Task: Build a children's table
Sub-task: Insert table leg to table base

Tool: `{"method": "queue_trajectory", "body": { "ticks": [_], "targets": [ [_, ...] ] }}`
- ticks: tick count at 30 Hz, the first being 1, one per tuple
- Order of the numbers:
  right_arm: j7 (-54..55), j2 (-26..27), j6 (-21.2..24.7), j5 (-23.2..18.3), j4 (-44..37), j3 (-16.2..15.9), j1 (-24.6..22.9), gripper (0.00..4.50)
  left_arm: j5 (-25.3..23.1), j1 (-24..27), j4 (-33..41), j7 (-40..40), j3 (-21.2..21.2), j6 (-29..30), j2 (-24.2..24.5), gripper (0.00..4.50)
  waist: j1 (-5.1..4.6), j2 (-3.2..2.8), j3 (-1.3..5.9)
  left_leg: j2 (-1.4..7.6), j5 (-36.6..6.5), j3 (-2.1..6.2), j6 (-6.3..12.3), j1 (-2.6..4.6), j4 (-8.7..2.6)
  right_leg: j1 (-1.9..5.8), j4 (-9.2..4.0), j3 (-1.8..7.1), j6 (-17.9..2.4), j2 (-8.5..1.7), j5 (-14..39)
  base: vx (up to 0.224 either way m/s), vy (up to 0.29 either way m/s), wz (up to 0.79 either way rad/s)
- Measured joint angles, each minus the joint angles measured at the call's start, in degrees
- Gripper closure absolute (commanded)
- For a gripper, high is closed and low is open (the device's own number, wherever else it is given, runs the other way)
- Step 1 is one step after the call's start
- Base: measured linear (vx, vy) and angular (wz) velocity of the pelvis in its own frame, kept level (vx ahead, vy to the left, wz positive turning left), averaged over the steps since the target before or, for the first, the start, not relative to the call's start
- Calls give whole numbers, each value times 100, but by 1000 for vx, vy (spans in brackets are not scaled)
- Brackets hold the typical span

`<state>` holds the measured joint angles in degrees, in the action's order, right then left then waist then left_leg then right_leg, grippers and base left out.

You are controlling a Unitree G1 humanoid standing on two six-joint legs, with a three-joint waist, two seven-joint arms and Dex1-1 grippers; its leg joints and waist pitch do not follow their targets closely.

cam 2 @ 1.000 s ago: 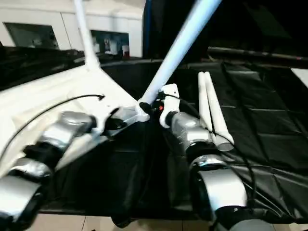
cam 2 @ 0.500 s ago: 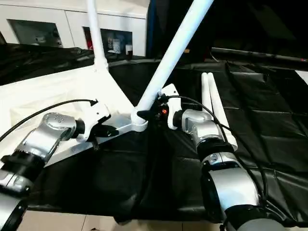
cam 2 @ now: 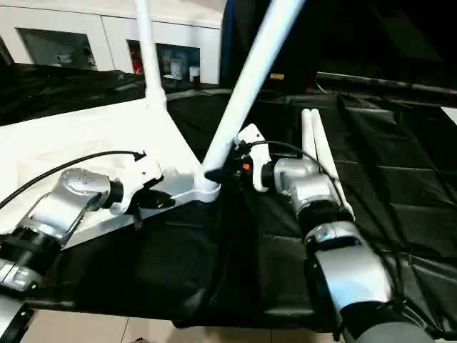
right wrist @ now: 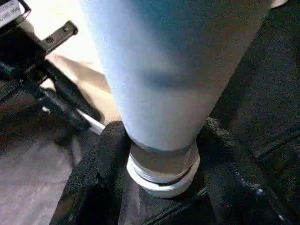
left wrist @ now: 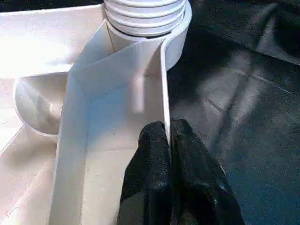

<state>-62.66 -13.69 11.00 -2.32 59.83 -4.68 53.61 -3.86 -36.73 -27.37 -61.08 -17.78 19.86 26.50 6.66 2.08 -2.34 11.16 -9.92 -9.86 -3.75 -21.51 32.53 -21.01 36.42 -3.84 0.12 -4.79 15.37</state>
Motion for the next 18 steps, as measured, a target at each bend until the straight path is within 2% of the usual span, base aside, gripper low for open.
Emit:
{"method": "queue_trajectory", "body": {
  "ticks": [9,18],
  "targets": [
    [-717,-269,225,182,-29,-326,143,257,23,42,136,-314,-103,-23,38,450,123,10,-5,4,0,3,0,1,35,0,39,2,0,-3,0,0,0,0],
    [-1100,-316,177,463,-23,-708,328,257,25,124,316,-491,-188,-32,118,450,157,51,0,11,0,1,-5,3,54,1,60,2,-1,-3,1,0,0,0]
  ]
}}
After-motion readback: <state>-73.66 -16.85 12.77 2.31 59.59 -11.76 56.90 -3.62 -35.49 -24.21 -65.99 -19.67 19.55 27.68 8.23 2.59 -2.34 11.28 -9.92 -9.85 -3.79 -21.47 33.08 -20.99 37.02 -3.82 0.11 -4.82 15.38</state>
